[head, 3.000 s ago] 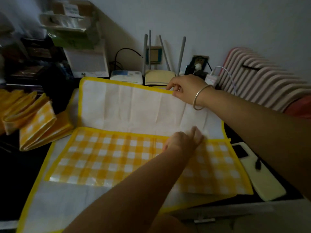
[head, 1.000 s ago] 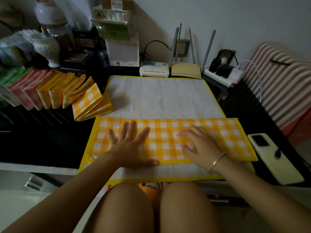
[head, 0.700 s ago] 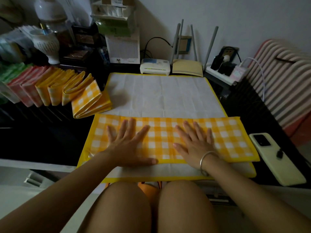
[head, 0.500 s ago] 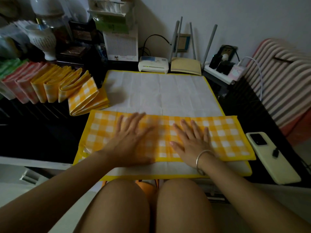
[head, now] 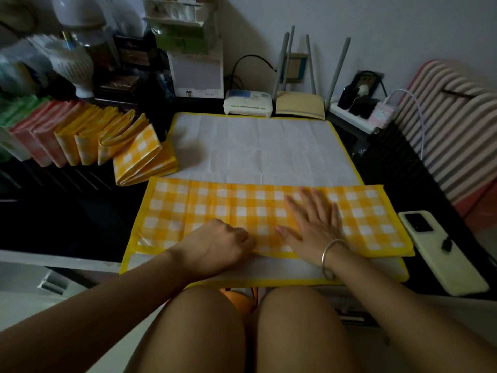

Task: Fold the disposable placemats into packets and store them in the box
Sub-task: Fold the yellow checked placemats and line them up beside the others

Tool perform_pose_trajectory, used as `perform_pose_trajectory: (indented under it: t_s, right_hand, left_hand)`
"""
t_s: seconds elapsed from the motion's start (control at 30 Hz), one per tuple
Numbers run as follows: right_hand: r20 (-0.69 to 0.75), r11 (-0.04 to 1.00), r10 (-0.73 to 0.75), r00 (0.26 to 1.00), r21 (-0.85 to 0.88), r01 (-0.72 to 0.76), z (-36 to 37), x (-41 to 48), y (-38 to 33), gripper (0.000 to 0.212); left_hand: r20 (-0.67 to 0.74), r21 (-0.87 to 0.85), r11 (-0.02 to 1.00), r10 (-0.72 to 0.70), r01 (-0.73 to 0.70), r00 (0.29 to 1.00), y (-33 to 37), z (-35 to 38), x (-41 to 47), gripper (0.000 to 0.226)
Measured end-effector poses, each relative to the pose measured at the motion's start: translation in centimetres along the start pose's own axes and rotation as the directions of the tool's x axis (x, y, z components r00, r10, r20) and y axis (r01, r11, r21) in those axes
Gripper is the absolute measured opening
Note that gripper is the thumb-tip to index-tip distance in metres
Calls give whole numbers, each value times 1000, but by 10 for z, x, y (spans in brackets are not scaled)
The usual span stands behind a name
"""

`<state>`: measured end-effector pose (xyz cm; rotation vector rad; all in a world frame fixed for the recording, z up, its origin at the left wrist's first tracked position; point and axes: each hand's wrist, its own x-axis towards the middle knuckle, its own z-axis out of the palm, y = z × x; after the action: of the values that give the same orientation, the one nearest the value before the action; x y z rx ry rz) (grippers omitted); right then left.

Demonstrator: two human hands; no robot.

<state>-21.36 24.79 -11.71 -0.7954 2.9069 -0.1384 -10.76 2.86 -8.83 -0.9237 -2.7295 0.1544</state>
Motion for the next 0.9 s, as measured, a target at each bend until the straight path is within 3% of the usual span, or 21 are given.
perform_pose_trajectory:
  t_s: [0.1,0.13,0.2,0.27,0.37,0.47,0.6,0.73,0.8,0.9]
  right_hand:
    - [-157,929,-22,987,362,78,-14,-3,9,87]
    - [-193,913,-55,980,388,128,-20,-6,14,83]
    - [-224,926,-213,951,263,269,-30,-15,24,78]
    - [-134,922,-332,934,161,352,-40,-24,30,75]
    - [-54,921,-378,924,79,381,-47,-30,37,59]
    - [-89,882,-469,879,-109,459,-41,-29,43,44]
    - [-84,895,-427,900,-179,408,-26,-41,40,61]
    - [-36,909,-401,915,-134,393,-31,-40,39,42]
    - [83,952,-303,949,-3,305,-50,-38,38,39]
    - [136,978,-199,971,97,187,-72,-31,40,30]
  left_hand:
    - [34,-95,989,-112,115,993,-4,3,-2,16]
    - [45,-119,978,-169,173,985,-7,4,-3,18]
    - [37,-160,949,-269,271,963,-12,3,-2,12]
    - [28,-227,918,-329,327,944,-18,1,2,22]
    - [8,-251,906,-351,342,936,-24,-1,3,37]
    - [-41,-181,937,-311,299,949,-23,-2,-2,30]
    - [-20,-217,933,-298,286,954,-20,-2,-9,34]
    - [125,-144,917,-357,373,926,-22,-8,-2,27]
    - [188,-119,914,-362,387,913,-24,-15,3,21]
    - [294,-224,861,-388,457,874,-38,-22,14,20]
